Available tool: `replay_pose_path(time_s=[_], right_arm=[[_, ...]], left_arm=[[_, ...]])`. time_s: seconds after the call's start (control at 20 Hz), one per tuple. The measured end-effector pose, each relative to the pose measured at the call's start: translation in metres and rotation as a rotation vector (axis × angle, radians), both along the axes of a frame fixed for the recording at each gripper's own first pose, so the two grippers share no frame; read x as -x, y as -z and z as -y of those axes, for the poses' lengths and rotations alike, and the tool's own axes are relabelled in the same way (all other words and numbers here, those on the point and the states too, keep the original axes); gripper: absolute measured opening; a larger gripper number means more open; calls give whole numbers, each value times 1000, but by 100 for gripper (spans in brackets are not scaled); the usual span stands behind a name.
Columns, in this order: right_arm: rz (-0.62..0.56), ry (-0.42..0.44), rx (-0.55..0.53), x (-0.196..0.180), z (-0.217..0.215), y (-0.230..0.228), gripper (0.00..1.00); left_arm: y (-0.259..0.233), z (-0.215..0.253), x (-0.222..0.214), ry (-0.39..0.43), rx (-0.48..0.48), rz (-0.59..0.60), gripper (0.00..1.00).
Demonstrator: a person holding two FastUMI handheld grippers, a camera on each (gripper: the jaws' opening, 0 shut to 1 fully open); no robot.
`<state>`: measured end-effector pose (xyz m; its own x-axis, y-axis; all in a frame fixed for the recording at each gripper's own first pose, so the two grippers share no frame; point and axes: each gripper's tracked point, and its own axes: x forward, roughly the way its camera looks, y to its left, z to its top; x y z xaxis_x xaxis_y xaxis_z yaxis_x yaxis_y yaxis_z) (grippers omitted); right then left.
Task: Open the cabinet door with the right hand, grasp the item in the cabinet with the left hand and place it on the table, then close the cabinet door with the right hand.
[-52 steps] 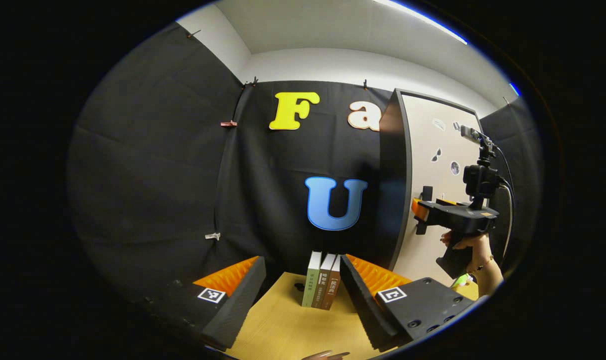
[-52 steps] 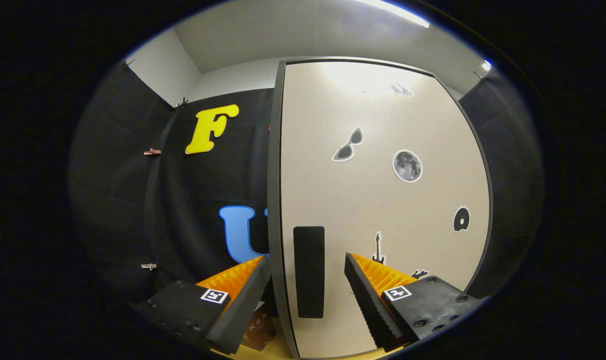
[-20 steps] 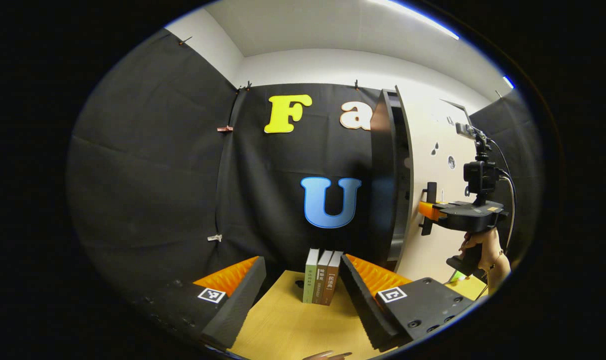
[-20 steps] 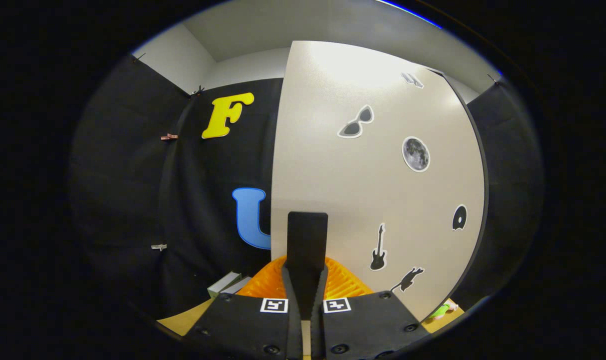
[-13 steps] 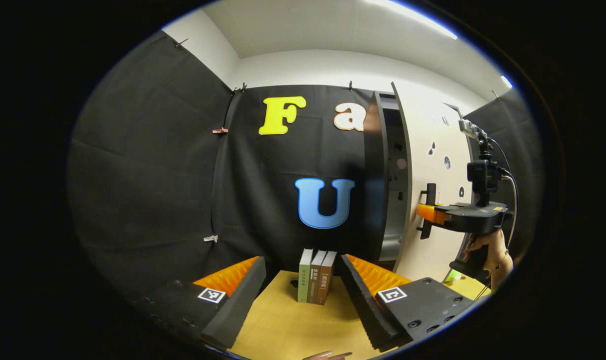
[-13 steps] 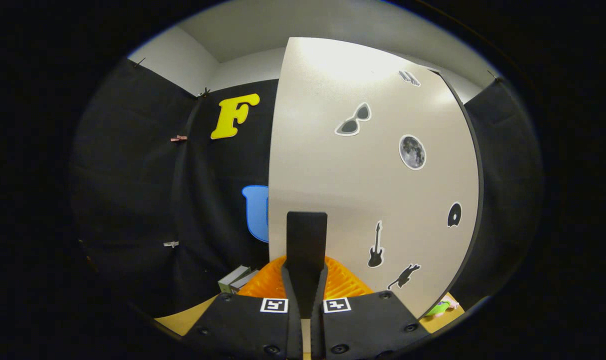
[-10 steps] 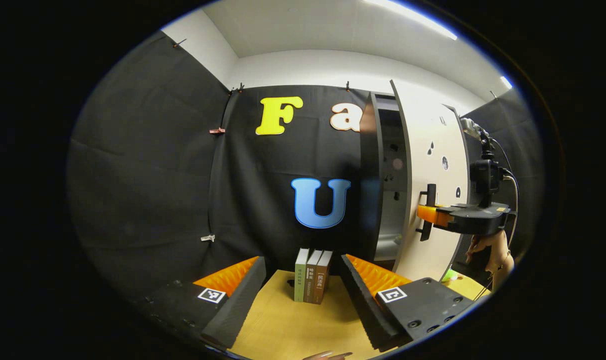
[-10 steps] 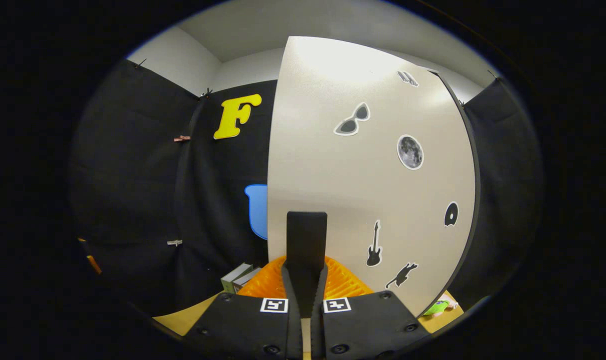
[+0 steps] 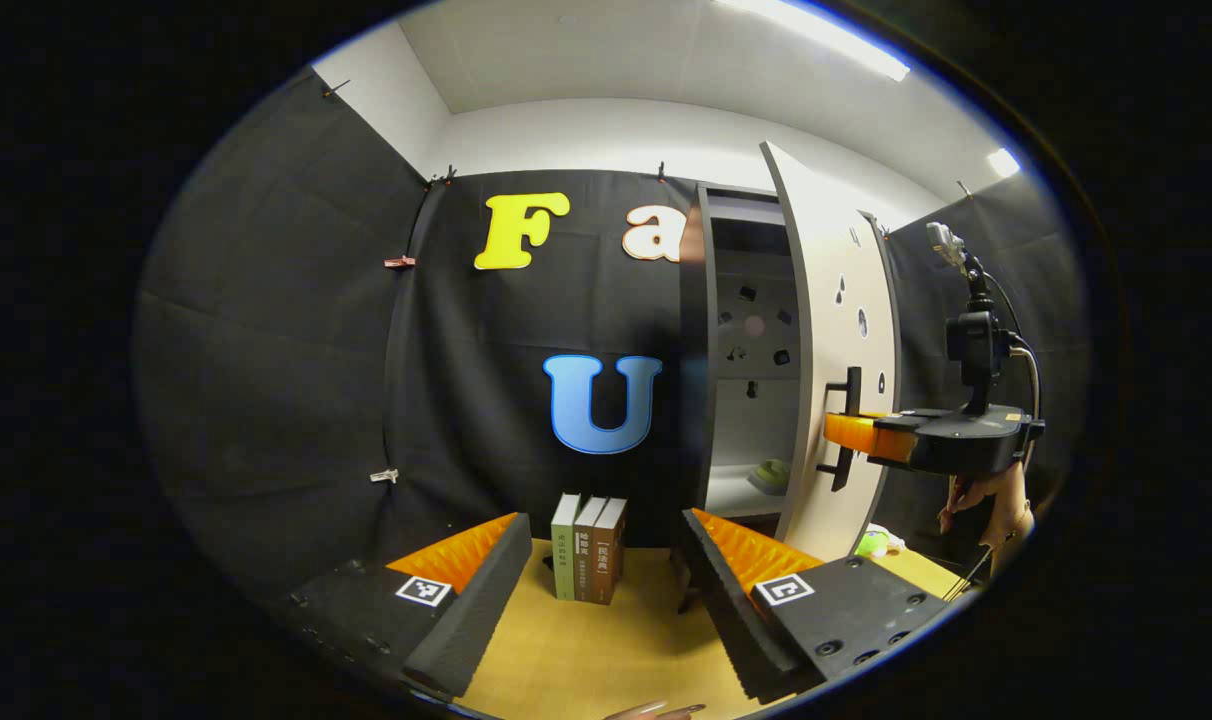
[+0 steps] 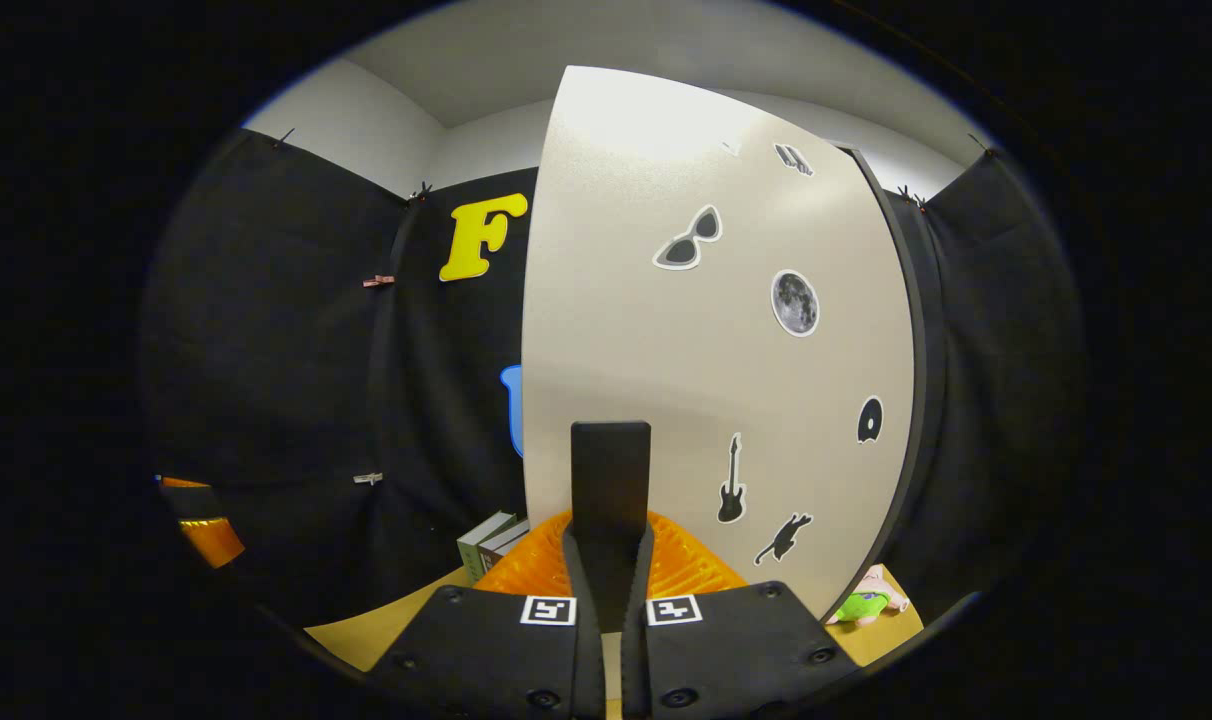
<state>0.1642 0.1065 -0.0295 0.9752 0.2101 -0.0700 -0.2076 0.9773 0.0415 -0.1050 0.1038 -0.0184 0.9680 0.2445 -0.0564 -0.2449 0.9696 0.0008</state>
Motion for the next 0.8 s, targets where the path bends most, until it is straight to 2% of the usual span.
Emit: replay_pose_path(time_s=[0.8], right_arm=[[-4,38,-2,34,44,-1,10]], left_arm=[[-7,74,-21,183,15,24,94]])
